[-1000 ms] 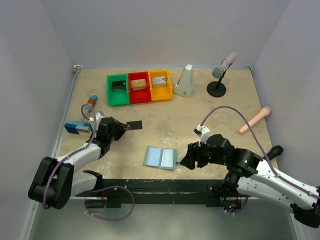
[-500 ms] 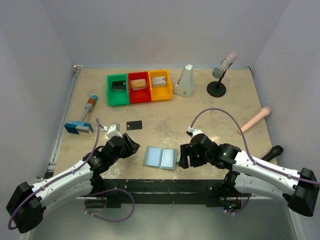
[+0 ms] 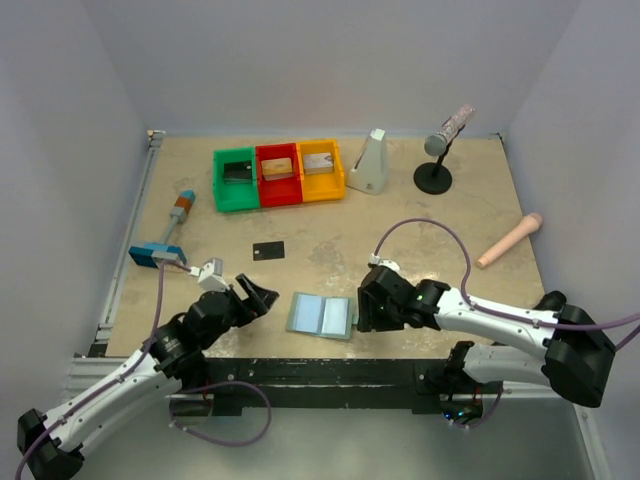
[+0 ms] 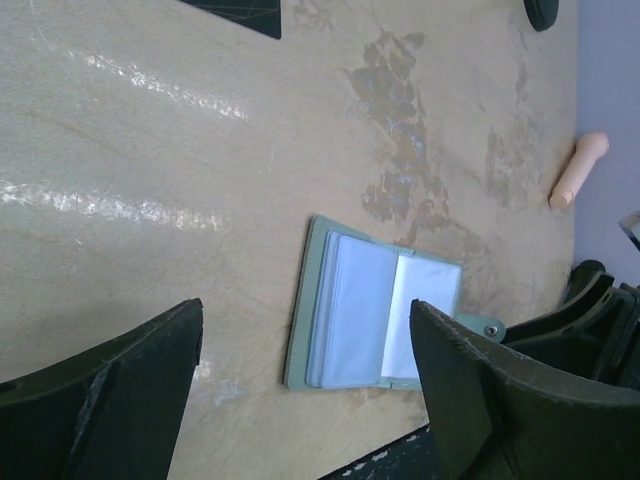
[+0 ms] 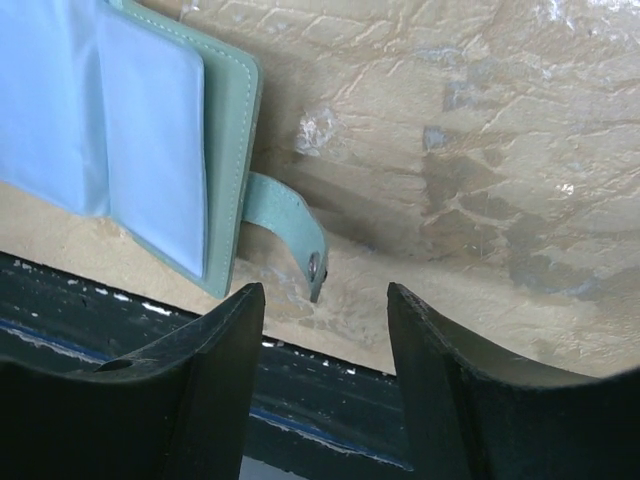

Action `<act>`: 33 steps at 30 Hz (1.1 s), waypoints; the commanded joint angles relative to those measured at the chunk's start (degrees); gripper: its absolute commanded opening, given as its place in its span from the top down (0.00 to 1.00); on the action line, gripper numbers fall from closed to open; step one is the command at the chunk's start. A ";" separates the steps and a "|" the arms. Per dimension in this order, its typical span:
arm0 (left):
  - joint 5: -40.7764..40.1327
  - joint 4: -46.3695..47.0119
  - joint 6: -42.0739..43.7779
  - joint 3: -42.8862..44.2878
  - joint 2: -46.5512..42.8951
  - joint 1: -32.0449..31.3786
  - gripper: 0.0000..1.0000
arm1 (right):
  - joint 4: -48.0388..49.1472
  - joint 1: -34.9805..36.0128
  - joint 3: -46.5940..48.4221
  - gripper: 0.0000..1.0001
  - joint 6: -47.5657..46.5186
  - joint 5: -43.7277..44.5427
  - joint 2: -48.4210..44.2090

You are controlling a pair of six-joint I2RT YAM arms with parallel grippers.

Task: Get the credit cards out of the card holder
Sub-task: Remove the credit card from the card holder.

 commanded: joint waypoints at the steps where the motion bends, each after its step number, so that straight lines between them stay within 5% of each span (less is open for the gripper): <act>1: 5.74 3.98 2.74 -2.64 -1.30 0.14 0.10 | 1.49 -0.55 3.68 0.47 1.77 2.96 1.84; 10: 17.68 12.41 10.65 0.97 11.79 -0.03 0.17 | 2.80 -1.78 5.09 0.68 1.15 1.91 6.59; 17: 23.14 19.89 10.39 2.28 21.81 -0.21 0.23 | 4.13 -1.87 3.60 1.00 1.33 1.73 5.81; 33: 19.55 23.15 11.27 8.17 32.89 -4.07 0.27 | 4.30 -1.78 3.60 1.00 0.36 1.47 6.33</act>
